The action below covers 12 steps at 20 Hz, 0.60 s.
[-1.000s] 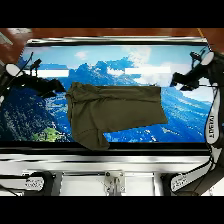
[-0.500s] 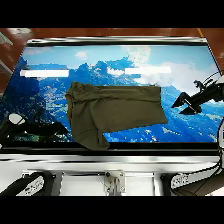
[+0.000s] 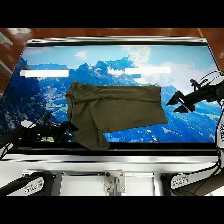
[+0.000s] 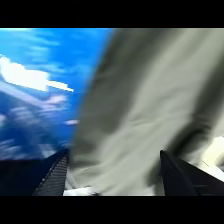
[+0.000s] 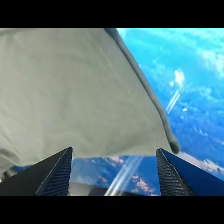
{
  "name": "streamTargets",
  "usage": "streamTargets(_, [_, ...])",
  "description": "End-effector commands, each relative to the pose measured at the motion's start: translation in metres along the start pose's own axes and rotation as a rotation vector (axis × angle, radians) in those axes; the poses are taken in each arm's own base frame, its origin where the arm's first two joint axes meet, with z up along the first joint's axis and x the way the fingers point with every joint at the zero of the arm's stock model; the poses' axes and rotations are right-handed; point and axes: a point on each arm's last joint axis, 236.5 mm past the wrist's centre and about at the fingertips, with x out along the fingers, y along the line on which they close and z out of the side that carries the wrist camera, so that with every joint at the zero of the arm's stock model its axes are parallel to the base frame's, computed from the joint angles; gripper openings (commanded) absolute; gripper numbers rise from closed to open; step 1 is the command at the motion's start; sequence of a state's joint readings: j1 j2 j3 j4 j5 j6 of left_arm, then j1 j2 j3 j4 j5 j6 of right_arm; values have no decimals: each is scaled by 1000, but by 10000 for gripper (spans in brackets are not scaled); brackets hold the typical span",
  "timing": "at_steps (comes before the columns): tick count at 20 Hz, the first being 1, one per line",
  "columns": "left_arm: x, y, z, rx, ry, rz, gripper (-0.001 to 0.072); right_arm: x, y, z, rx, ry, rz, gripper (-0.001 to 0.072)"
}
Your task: Fold the shirts.
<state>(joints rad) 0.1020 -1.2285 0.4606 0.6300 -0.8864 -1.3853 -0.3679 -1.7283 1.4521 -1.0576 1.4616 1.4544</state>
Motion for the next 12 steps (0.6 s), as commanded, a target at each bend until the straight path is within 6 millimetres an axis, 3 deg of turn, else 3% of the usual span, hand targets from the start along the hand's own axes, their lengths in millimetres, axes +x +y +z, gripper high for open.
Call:
streamTargets(1, [19,-6,-1,0,18,-34,628,0,0,8,3,-36,-5,636])
streamTargets(3, [19,-7,-3,3,33,-40,183,0,-12,6,1,-25,-55,637])
streamTargets(4, [16,-11,-4,7,42,-50,58,0,-24,3,-2,-13,-100,638])
streamTargets(6, [8,-24,-9,76,70,-85,50,-4,-50,-3,23,4,-163,638])
streamTargets(8, [-3,-36,-5,140,36,-106,50,-5,-64,-2,97,-17,-126,638])
streamTargets(12, [-15,-47,6,190,-41,-117,49,22,-61,-5,146,32,-31,638])
